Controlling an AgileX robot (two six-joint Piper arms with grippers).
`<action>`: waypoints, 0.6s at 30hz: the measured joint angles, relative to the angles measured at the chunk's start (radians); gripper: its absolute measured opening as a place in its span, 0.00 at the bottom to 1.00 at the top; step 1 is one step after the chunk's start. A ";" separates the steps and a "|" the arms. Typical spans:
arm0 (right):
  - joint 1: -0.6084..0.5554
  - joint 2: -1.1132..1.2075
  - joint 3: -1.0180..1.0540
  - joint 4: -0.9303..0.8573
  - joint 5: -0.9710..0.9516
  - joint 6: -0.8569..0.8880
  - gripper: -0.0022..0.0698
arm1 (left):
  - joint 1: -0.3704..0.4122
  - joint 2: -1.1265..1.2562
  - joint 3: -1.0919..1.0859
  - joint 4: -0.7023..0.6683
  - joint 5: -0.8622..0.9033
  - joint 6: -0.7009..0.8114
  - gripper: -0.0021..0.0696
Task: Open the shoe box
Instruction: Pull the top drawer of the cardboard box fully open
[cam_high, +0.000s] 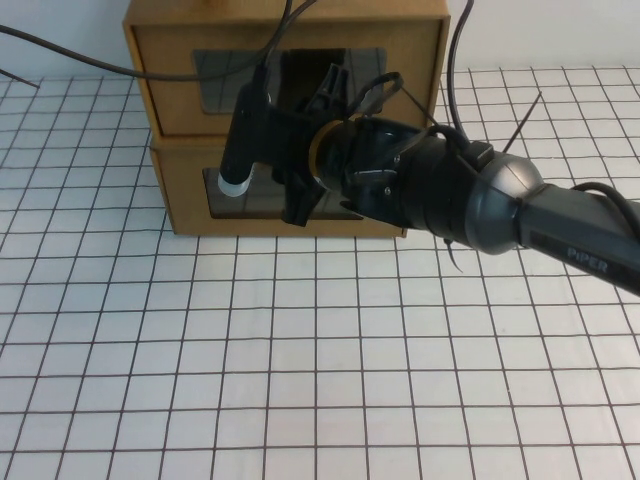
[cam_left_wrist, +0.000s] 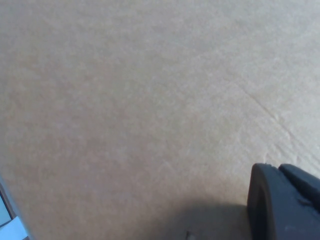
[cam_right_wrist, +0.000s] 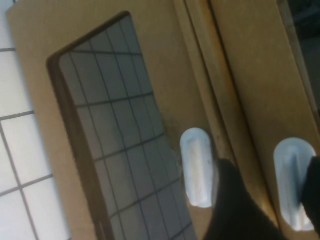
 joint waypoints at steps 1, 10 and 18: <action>-0.001 0.000 0.000 0.000 0.000 0.000 0.43 | 0.000 0.000 0.000 0.000 0.000 0.000 0.03; -0.002 0.004 0.000 -0.065 0.000 0.000 0.34 | 0.000 0.000 0.000 0.000 0.001 0.000 0.03; -0.002 0.008 0.000 -0.173 0.002 0.000 0.27 | 0.000 0.000 0.000 0.000 0.001 0.002 0.03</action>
